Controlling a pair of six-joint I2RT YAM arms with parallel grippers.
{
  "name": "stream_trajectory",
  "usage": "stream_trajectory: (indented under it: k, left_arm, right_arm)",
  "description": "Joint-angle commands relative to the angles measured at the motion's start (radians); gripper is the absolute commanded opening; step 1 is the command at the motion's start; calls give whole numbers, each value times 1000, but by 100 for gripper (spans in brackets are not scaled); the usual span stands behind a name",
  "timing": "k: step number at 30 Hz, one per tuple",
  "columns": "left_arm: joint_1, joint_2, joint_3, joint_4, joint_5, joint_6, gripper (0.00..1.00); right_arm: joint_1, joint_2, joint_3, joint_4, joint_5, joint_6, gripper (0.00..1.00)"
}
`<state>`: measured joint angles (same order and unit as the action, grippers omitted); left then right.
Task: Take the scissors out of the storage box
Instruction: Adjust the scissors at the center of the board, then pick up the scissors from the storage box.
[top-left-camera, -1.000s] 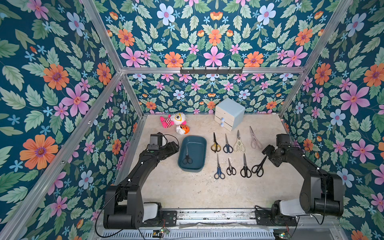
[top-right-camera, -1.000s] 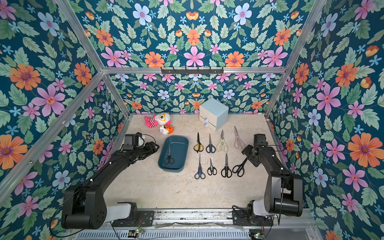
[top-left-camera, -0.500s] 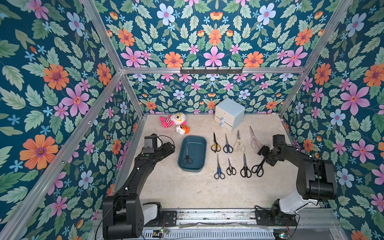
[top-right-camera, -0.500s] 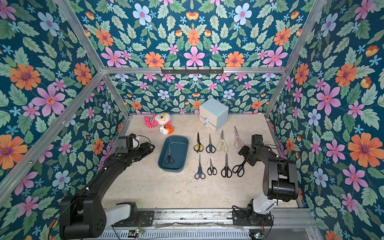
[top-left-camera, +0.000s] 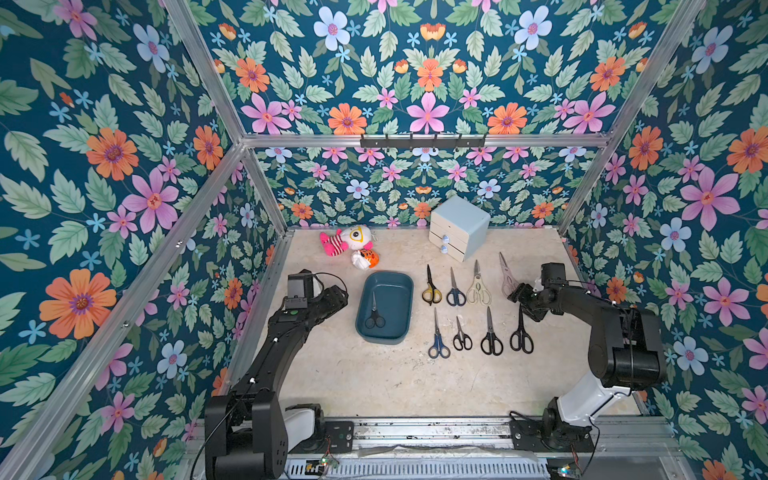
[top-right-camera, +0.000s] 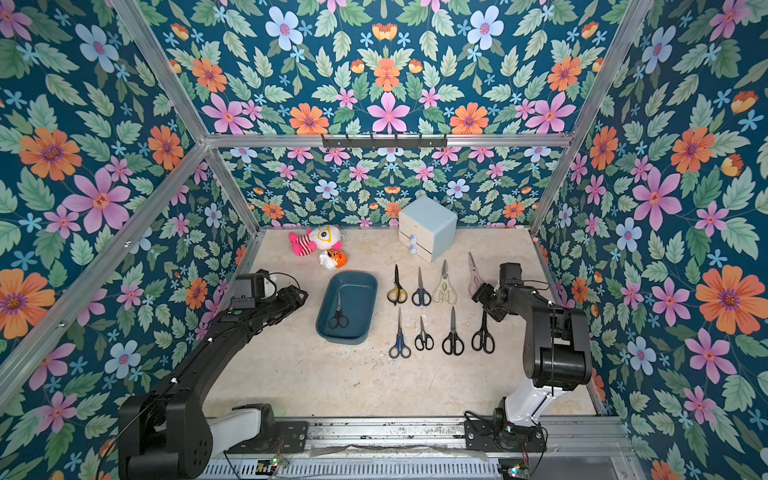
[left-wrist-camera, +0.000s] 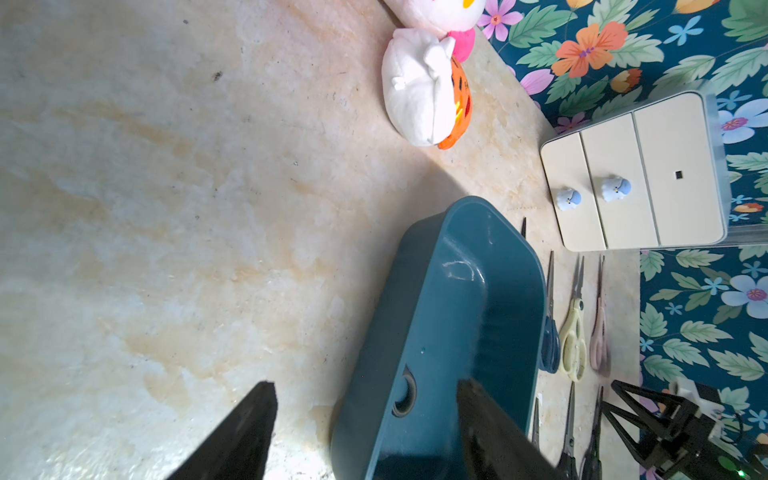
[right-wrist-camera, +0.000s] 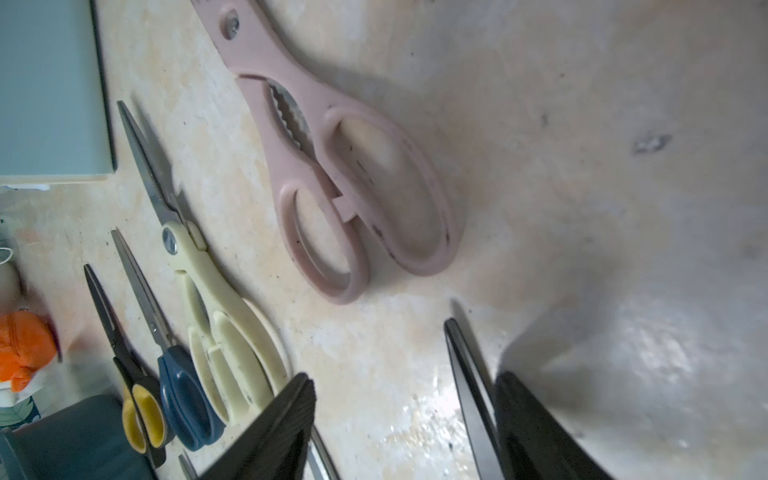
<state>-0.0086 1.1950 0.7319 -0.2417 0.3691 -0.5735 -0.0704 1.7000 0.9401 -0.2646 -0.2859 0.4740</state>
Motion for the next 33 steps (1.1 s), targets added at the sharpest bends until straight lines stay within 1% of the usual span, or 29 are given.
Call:
stream_trajectory:
  k: [1,4,6,7,11,13,15,17,19,20,22,24,28,33]
  left_arm:
    - [1,5,4,-12,-14,33,73]
    - [1,7,8,-23,-30,63,73]
    - [1,17,10,-23,-21,84,73]
    - [1,24,13,-25,-13,94,73]
    - [0,57,21,-36,16,129,72]
    - [1,64,13,-34,25,132,72]
    - [1,66,2,-27,29,128,72]
    - [5,71,-12,-15,38,112,73]
    - [22,83,-34,12,73,89,73]
    - [40,94,-47,22,96,74,73]
    - [86,121,-72,44,153,40,73]
    - [138,141,-95,62,200,8,73]
    - [156,139,-102,51,198,1,73]
    - [159,105,-120,39,181,-8,73]
  right_arm:
    - [10,-16,34,-106,69,-25,71]
    - [46,-93,70,-200,192,-28,70]
    - [108,-131,101,-262,260,-20,70]
    - [145,-143,114,-284,270,-8,69]
    - [349,-172,155,-308,289,88,64]
    - [454,-164,184,-293,292,138,59]
    - [555,-138,230,-270,297,181,50]
    - [645,-93,290,-256,303,199,42]
    - [727,-52,365,-241,318,207,39]
    - [769,9,407,-231,323,206,38]
    - [836,86,498,-230,325,197,37]
    - [891,190,622,-278,336,183,35]
    - [974,372,836,-351,329,146,32]
    - [1020,591,1113,-488,320,107,30]
